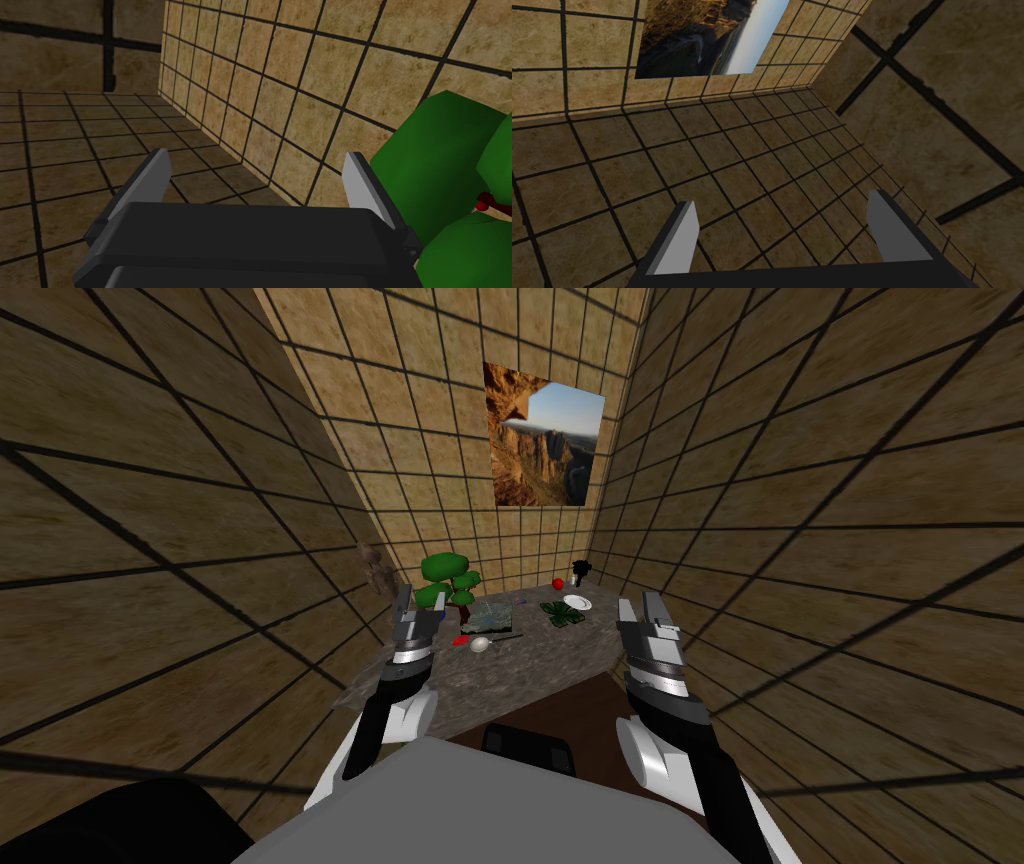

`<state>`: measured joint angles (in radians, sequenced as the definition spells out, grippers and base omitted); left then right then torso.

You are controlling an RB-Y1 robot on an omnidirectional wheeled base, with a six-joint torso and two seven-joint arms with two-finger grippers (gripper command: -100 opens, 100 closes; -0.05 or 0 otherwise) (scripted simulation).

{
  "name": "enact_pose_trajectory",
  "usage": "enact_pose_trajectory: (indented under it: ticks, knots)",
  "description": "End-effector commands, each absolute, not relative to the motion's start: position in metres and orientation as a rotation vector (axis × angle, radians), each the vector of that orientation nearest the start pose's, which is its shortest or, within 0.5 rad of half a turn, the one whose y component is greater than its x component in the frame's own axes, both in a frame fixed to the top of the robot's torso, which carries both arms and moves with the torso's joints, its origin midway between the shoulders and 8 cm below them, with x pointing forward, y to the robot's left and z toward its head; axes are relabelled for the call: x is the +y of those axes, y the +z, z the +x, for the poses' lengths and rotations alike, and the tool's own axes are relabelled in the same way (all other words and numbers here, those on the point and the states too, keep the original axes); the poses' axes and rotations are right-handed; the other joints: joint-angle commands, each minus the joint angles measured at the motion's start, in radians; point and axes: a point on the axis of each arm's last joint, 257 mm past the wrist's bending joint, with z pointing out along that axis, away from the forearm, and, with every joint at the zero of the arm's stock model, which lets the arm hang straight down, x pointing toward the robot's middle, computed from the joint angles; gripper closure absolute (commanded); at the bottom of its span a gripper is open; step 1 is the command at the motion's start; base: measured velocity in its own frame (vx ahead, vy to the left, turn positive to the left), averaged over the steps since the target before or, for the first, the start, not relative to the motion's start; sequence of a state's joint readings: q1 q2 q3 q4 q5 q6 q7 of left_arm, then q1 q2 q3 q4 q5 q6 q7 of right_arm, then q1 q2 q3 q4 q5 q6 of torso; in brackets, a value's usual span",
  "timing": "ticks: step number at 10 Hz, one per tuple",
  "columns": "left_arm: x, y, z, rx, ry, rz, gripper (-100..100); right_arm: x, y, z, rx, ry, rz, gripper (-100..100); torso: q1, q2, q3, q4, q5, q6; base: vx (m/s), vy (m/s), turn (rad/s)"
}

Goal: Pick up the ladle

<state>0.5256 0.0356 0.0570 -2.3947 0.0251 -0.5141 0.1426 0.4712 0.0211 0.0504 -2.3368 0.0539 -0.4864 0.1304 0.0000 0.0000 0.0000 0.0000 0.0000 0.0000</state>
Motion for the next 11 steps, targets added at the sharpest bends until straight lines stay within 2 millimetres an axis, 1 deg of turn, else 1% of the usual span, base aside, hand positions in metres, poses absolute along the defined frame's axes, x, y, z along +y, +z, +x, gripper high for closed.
enact_pose_trajectory:
  ticks: [1, 11]
  knots:
    - [0.29, 0.068, 0.317, 0.554, -1.428, -0.608, -100, -0.254, 0.056, 0.338, 0.605, 1.22, 0.543, 0, 0.0, 0.0, 0.0, 0.0, 0.0, 0.0, 0.004, -0.003, 0.011]
    - [0.303, 0.04, 0.352, 0.742, -1.51, -0.795, -100, -0.254, 0.056, 0.338, 0.605, 1.22, 0.543, 0, 0.0, 0.0, 0.0, 0.0, 0.0, 0.0, 0.007, -0.011, 0.015]
